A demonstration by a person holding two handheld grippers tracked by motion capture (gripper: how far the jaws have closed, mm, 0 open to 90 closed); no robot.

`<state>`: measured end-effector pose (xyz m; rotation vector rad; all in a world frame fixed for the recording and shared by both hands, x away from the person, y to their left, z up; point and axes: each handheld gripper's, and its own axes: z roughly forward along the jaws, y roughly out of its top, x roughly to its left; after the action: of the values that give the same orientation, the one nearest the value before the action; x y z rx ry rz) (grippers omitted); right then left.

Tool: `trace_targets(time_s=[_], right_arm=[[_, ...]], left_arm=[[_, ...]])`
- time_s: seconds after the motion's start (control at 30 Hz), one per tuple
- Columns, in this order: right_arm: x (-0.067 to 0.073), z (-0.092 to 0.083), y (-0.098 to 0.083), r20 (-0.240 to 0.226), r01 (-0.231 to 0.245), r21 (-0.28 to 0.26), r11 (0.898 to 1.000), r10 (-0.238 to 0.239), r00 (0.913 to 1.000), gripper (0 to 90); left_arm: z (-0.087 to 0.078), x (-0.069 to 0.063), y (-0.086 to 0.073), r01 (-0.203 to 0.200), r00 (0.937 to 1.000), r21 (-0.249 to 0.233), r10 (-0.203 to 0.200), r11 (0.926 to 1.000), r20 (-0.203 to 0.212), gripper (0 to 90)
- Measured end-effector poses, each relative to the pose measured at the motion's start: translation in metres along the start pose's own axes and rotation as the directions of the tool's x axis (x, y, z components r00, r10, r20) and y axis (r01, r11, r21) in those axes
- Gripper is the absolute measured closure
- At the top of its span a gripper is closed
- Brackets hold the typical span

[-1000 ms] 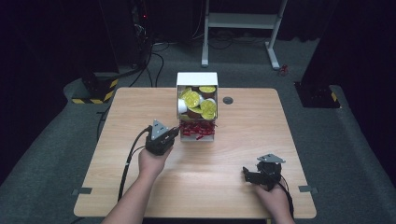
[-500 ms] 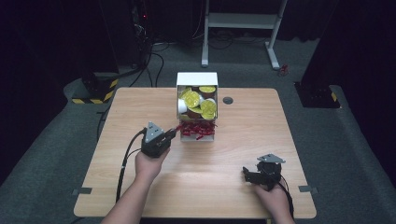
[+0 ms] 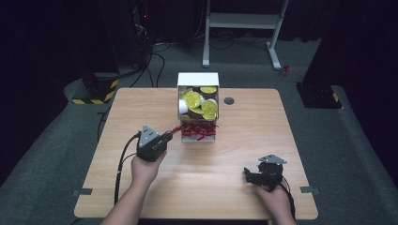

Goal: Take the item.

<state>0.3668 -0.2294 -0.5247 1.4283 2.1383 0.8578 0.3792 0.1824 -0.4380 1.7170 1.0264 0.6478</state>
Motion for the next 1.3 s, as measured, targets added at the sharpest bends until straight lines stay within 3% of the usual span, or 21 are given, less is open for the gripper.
trace_targets(time_s=[0.73,1.3], right_arm=[[0.0,0.0,0.0,0.0,0.003,0.0,1.0,-0.003,1.0,8.2],[0.0,0.0,0.0,0.0,0.0,0.0,1.0,0.0,1.0,8.2]], left_arm=[[-0.02,0.002,-0.003,0.026,0.9996,-0.04,-0.026,0.9989,0.015,85.4],[-0.047,0.012,-0.009,0.058,0.9982,-0.086,-0.056,0.9946,0.021,85.6]])
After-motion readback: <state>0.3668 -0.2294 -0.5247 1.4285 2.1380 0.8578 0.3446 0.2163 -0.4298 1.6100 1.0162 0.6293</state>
